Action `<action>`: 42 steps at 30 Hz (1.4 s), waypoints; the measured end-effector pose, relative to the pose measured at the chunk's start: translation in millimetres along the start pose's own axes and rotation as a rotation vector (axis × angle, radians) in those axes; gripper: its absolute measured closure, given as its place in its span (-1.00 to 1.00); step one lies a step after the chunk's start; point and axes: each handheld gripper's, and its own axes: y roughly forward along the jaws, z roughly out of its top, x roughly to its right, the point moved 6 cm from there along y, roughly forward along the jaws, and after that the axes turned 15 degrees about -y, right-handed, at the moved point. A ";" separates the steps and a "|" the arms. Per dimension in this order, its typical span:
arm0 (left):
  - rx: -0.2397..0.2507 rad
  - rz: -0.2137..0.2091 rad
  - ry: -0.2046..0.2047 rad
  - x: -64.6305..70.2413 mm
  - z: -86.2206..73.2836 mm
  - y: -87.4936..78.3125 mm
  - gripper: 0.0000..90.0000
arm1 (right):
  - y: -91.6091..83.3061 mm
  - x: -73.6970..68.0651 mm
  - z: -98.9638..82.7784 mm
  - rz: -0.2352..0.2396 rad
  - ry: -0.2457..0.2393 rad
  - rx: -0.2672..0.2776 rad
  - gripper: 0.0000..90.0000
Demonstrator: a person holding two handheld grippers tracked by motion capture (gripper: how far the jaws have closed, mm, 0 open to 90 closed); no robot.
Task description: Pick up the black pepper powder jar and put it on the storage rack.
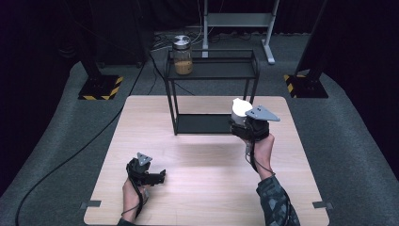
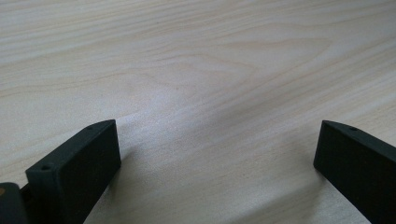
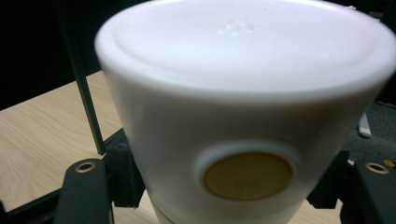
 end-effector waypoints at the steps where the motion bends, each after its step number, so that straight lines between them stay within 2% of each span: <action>1: 0.000 0.000 0.000 0.0 0.0 0.0 -1.00 | 0.0 0.0 0.0 0.000 0.000 0.000 -0.34; 21: 0.000 0.000 0.000 0.0 0.0 0.0 -1.00 | -14.6 14.4 21.9 -0.026 -0.018 0.033 -0.34; 42: 0.000 0.000 0.000 0.0 0.0 0.0 -1.00 | -22.0 21.2 42.6 -0.038 -0.058 0.053 -0.34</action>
